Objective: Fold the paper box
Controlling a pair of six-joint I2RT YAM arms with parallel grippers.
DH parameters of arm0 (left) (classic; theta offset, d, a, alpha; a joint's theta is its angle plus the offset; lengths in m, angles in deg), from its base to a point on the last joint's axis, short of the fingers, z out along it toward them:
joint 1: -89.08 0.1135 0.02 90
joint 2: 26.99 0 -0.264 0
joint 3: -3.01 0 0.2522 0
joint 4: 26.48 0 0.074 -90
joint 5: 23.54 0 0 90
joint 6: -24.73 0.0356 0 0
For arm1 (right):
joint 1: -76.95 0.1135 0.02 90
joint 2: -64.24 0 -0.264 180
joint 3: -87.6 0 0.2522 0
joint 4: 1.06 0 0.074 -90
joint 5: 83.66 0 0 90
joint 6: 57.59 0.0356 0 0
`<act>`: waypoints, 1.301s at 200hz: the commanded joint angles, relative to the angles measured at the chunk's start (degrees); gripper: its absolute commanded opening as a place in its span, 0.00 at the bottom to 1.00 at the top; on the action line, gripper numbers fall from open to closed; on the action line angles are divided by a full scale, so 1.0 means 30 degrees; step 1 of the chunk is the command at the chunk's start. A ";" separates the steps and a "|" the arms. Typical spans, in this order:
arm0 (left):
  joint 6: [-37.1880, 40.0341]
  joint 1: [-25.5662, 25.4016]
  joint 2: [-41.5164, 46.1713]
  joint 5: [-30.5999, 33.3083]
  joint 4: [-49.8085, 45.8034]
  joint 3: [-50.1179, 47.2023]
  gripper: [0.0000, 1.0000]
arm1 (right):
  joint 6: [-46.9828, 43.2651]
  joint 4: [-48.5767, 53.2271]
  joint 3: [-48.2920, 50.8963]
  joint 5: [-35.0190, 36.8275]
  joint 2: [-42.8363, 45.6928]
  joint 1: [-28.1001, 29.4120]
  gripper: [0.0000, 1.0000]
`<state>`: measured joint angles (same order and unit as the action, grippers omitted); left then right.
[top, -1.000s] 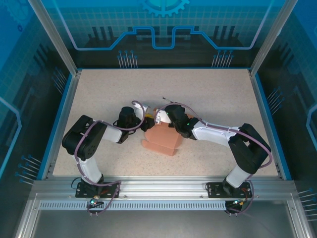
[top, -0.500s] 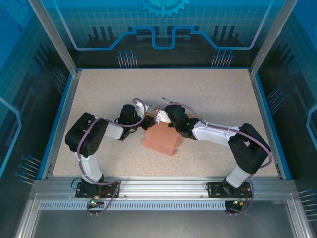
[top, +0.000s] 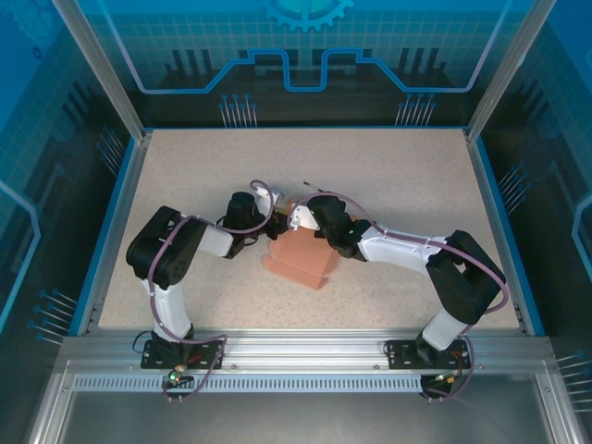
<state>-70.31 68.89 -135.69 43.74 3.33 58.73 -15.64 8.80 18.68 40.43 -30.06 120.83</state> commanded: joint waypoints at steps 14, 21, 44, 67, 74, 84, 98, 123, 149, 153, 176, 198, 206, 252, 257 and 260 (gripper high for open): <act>-0.1145 0.0109 -0.0247 0.1108 0.0363 0.0627 0.22 | 0.0488 0.0656 0.0161 -0.1588 -0.0529 0.0897 0.00; -0.1244 0.0053 -0.0240 0.1334 0.0361 0.0663 0.22 | 0.0551 0.0643 0.0137 -0.1628 -0.0539 0.0923 0.00; -0.1512 -0.0136 -0.0181 0.2062 0.0166 0.0784 0.22 | 0.0723 0.0656 0.0078 -0.1904 -0.0583 0.0996 0.00; -0.1860 -0.0356 -0.0146 0.2819 0.0017 0.0918 0.22 | 0.0812 0.0685 -0.0046 -0.2051 -0.0646 0.1047 0.00; -0.1987 -0.0405 -0.0150 0.3030 -0.0053 0.0985 0.22 | 0.0867 0.0685 -0.0057 -0.2128 -0.0632 0.1041 0.00; -0.2071 -0.0488 -0.0133 0.3317 -0.0217 0.1086 0.22 | 0.0944 0.0714 -0.0068 -0.2191 -0.0646 0.1035 0.00; -0.1947 -0.0701 -0.0122 0.3877 -0.0624 0.1242 0.22 | 0.0980 0.0686 -0.0072 -0.2263 -0.0588 0.1025 0.00; -0.1972 -0.1036 -0.0225 0.5001 -0.1110 0.1473 0.23 | 0.1072 0.0700 -0.0111 -0.2360 -0.0477 0.1046 0.00; -0.2378 -0.1290 -0.0379 0.5943 -0.0901 0.1483 0.24 | 0.1222 0.0773 -0.0131 -0.2513 -0.0441 0.1046 0.00; -0.2429 -0.1383 -0.0386 0.6115 -0.0927 0.1532 0.24 | 0.1230 0.0773 -0.0152 -0.2518 -0.0441 0.1048 0.00; -0.2534 -0.1643 -0.0473 0.6891 -0.1244 0.1755 0.24 | 0.1295 0.0831 -0.0139 -0.2544 -0.0441 0.1044 0.00; -0.2901 -0.1675 -0.0541 0.7430 -0.1637 0.1949 0.23 | 0.1366 0.0864 -0.0130 -0.2605 -0.0415 0.1037 0.00; -0.3017 -0.1711 -0.0503 0.7691 -0.1825 0.2033 0.22 | 0.1394 0.0861 -0.0133 -0.2633 -0.0412 0.1038 0.00; -0.3652 -0.1913 -0.0333 0.9448 -0.2535 0.2215 0.20 | 0.1610 0.1116 -0.0079 -0.2634 -0.0295 0.1024 0.00; -0.3703 -0.1912 -0.0330 0.9625 -0.2583 0.2216 0.20 | 0.1629 0.1152 -0.0068 -0.2630 -0.0267 0.1040 0.00; -0.3736 -0.1914 -0.0306 0.9752 -0.2627 0.2231 0.20 | 0.1658 0.1179 -0.0053 -0.2631 -0.0251 0.1047 0.00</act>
<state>-78.81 62.62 -136.11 65.71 -3.19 63.28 -11.66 8.53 18.55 40.17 -30.71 121.64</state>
